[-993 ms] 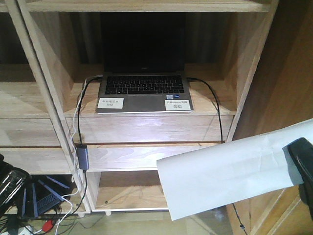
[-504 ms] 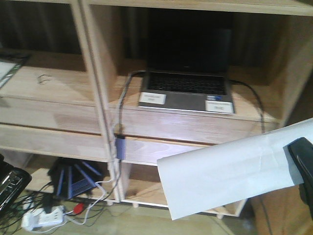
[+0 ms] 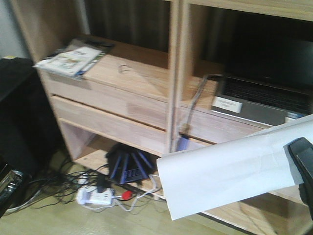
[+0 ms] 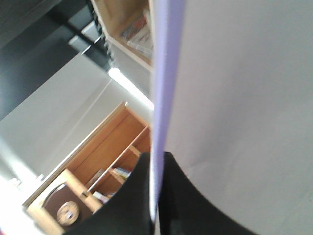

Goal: Grab stapler and paper to desk for stapling
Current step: 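Drive the base away from the shelf, holding stapler and paper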

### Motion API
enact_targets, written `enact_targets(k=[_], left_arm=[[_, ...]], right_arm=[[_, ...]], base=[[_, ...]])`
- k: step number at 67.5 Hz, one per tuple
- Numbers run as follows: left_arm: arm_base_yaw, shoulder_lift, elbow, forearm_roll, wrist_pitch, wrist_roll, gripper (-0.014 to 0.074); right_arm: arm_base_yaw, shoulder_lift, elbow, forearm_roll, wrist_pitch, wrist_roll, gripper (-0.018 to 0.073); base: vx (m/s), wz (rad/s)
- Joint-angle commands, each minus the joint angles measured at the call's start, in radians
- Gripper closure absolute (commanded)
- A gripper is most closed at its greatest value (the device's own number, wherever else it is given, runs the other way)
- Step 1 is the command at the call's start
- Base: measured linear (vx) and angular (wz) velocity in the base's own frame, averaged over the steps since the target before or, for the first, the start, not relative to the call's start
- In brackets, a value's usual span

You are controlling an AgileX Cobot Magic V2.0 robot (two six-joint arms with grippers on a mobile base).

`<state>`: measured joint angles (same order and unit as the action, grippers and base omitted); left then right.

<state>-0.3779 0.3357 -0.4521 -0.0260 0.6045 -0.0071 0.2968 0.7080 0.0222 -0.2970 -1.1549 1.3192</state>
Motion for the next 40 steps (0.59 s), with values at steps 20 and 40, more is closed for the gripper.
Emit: enact_targets(k=[20,40], left_arm=[[-0.007,0.006,-0.033,-0.006,-0.114,-0.001,0.0603],[-0.007,0.006,-0.033,-0.006,-0.114,-0.001,0.0603]], right_arm=[[-0.001,0.000,0.028,0.007,-0.180,-0.016,0.0561],[-0.001,0.000,0.028,0.007,-0.180,-0.016,0.0561]], base=[[0.04,0.48],[0.06,0.53]])
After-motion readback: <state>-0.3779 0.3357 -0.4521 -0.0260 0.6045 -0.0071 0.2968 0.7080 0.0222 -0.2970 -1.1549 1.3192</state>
